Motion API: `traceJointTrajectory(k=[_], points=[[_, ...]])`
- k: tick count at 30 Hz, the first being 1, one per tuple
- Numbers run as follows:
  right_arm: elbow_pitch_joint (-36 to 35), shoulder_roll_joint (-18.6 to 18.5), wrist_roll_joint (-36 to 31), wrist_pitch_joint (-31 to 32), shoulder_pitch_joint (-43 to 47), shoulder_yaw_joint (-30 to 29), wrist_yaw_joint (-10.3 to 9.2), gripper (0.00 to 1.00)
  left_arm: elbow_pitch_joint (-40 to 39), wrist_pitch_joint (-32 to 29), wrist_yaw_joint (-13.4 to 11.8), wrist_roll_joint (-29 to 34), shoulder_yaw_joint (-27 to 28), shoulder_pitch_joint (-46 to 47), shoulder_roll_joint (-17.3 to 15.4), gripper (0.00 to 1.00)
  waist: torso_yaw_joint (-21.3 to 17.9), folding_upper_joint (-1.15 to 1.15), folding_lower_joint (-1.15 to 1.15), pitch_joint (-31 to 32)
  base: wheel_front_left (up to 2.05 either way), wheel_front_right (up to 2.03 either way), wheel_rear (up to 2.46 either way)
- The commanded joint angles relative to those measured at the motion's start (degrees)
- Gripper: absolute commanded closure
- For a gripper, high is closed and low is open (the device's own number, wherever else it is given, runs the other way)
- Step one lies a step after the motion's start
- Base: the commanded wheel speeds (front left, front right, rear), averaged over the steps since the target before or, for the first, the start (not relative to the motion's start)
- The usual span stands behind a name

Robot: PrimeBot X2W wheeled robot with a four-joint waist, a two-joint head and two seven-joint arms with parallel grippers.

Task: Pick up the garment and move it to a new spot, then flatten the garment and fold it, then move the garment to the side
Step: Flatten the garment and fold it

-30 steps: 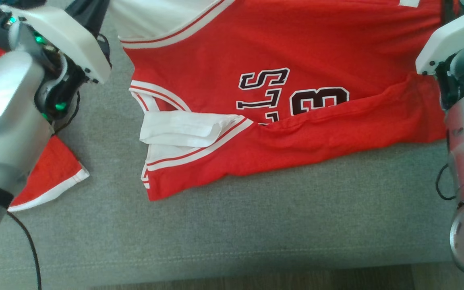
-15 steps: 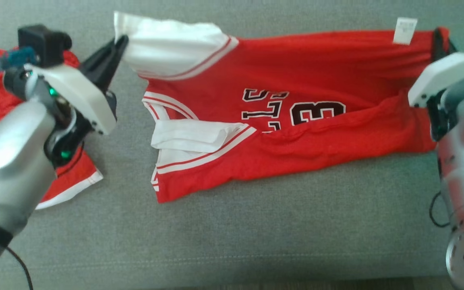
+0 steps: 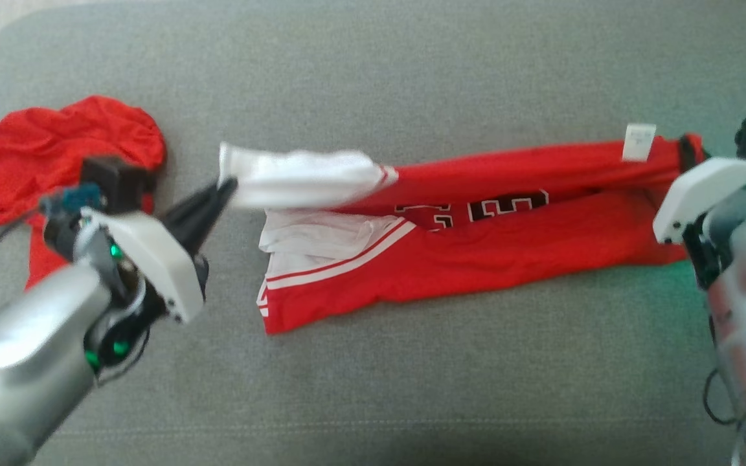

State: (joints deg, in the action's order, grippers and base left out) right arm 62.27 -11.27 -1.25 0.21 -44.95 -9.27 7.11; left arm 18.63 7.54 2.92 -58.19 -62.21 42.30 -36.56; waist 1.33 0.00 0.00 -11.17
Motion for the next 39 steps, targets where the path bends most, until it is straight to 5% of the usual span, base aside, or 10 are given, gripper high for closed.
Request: traceJointTrajectory(k=[1,13,14,15,16,17,18,28,39], points=[[-2.31,-1.08,0.86,0.75,0.24,1.91,0.37,1.0,-1.62,-0.2,-0.64,-0.33,2.23,1.08,-3.36,1.0,0.0,0.0,0.0,0.75,0.0,0.0,0.0],[-10.88,-6.24,11.58,13.86,9.45,11.08,0.37,1.0,-6.59,-4.25,-3.24,0.0,-2.36,-5.05,-4.98,1.0,-0.61,0.0,0.0,3.18,0.0,0.0,0.0],[-12.05,-6.65,12.5,15.06,10.26,11.58,0.37,0.93,-6.45,-4.61,-3.41,0.01,-2.7,-5.37,-4.95,1.0,-0.69,0.0,0.0,3.34,0.0,0.0,0.0],[-13.26,-7.1,13.21,16.18,11.09,11.95,0.37,0.26,-6.23,-4.83,-3.58,0.19,-3.03,-5.62,-4.9,1.0,-0.76,0.0,0.0,3.49,0.0,0.0,0.0],[-14.47,-7.47,13.99,17.41,11.94,12.28,0.37,0.0,-5.96,-5.03,-3.78,0.52,-3.42,-5.79,-4.83,0.87,-0.81,0.0,0.0,3.62,0.0,0.0,0.0],[-15.71,-7.8,14.86,18.64,12.78,12.5,0.37,0.0,-5.69,-5.09,-4.0,0.85,-3.73,-5.93,-4.7,0.37,-0.85,0.0,0.0,3.74,0.0,0.0,0.0],[-17.05,-8.16,15.68,19.87,13.62,12.7,0.37,0.0,-5.39,-5.0,-4.24,1.07,-3.91,-6.07,-4.51,0.0,-0.86,0.0,0.0,3.86,0.0,0.0,0.0],[-35.83,-10.01,19.77,27.89,21.88,8.01,0.37,0.0,-2.28,0.27,-7.47,-1.39,-0.63,-7.64,-1.23,0.0,-0.37,0.0,0.0,6.67,0.0,0.0,0.0],[-53.14,-0.43,19.19,19.95,29.11,1.03,0.37,0.0,-3.51,7.39,-10.43,-6.35,18.04,-12.11,5.79,0.0,0.64,0.0,0.0,8.53,0.0,0.0,0.0]])
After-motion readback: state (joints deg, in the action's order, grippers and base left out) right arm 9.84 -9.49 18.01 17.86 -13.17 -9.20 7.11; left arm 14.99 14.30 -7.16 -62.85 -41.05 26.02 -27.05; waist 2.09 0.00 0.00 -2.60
